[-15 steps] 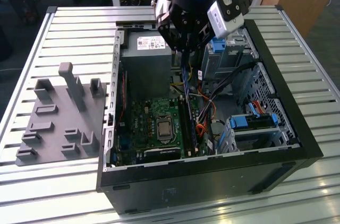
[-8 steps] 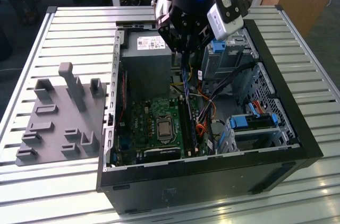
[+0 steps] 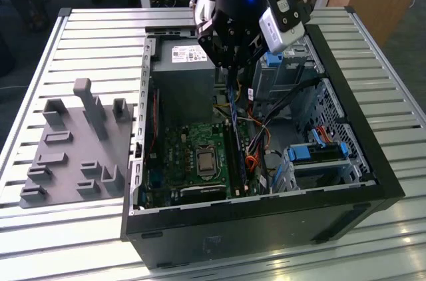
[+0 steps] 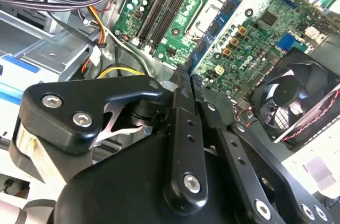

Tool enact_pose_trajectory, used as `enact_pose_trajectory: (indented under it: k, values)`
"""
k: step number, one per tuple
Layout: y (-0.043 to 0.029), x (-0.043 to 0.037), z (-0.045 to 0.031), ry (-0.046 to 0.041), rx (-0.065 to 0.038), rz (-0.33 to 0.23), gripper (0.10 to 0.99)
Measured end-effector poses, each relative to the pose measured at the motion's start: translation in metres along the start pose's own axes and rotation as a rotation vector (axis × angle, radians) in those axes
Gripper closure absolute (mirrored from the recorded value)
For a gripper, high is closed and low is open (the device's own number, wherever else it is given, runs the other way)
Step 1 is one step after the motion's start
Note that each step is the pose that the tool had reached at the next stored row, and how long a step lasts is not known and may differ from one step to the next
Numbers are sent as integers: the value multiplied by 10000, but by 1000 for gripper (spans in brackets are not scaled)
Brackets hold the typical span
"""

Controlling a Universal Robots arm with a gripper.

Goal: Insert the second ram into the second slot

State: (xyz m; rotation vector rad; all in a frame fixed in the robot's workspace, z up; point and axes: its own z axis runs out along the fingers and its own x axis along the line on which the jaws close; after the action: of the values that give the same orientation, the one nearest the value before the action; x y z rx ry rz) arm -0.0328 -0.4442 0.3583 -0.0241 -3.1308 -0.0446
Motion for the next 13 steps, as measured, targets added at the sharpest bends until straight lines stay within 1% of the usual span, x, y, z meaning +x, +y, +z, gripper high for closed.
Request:
enact_pose_trajectory:
  k: [6,13]
  values:
    - [-1,0,43,-43,1,-1,953]
    - [-4,-1,126,-42,3,-110,953]
